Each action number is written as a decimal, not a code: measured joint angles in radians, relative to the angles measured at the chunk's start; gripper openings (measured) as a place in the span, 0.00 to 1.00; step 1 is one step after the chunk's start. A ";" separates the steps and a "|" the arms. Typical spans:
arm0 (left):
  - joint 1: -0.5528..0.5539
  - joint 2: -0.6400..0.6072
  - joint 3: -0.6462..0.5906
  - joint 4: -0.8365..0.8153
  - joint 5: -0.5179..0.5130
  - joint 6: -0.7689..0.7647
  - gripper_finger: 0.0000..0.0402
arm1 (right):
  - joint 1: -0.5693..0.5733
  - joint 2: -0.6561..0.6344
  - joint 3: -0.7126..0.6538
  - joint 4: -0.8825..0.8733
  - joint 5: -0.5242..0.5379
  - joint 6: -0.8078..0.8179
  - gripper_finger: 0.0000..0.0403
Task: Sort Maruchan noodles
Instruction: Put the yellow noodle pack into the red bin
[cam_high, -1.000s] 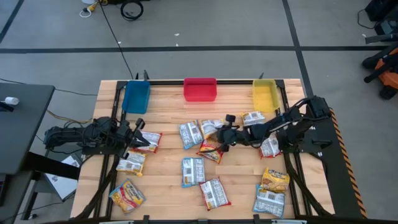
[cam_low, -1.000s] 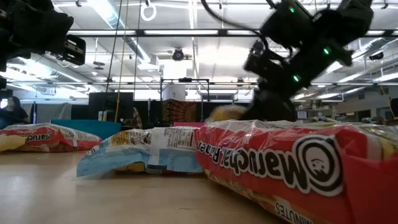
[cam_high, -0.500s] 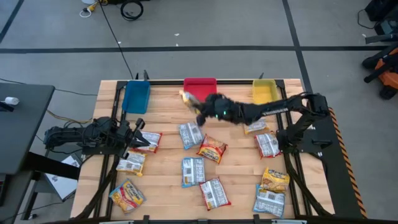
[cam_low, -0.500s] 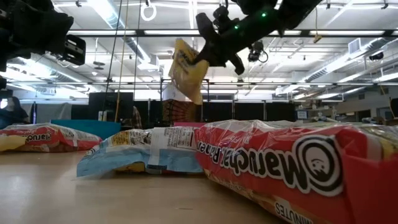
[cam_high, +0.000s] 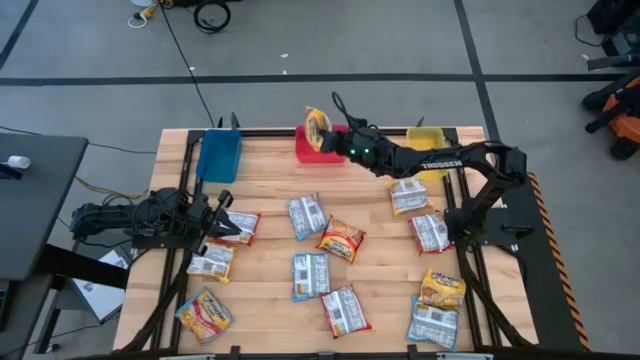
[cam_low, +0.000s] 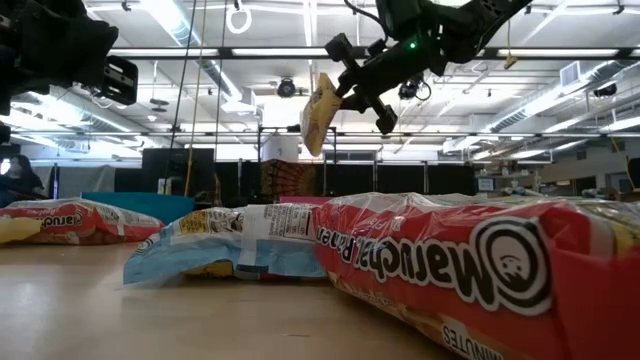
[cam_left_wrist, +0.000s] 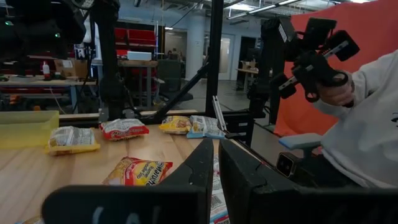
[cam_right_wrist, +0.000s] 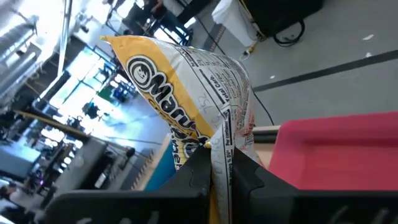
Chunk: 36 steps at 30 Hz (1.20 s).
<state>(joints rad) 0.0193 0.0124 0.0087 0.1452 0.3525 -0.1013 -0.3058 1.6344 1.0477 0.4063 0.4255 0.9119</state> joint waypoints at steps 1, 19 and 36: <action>0.000 0.000 0.000 0.000 0.000 0.000 0.08 | -0.005 0.000 0.000 0.004 0.000 0.004 0.06; 0.000 0.000 0.000 0.000 0.000 0.000 0.08 | -0.035 0.319 0.567 -0.455 -0.158 -0.123 0.05; 0.000 0.000 0.000 0.000 0.000 0.000 0.08 | -0.051 0.365 0.588 -0.592 0.021 0.098 0.06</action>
<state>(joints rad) 0.0193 0.0127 0.0086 0.1454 0.3524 -0.1013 -0.3566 1.9992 1.6358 -0.1860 0.4466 1.0097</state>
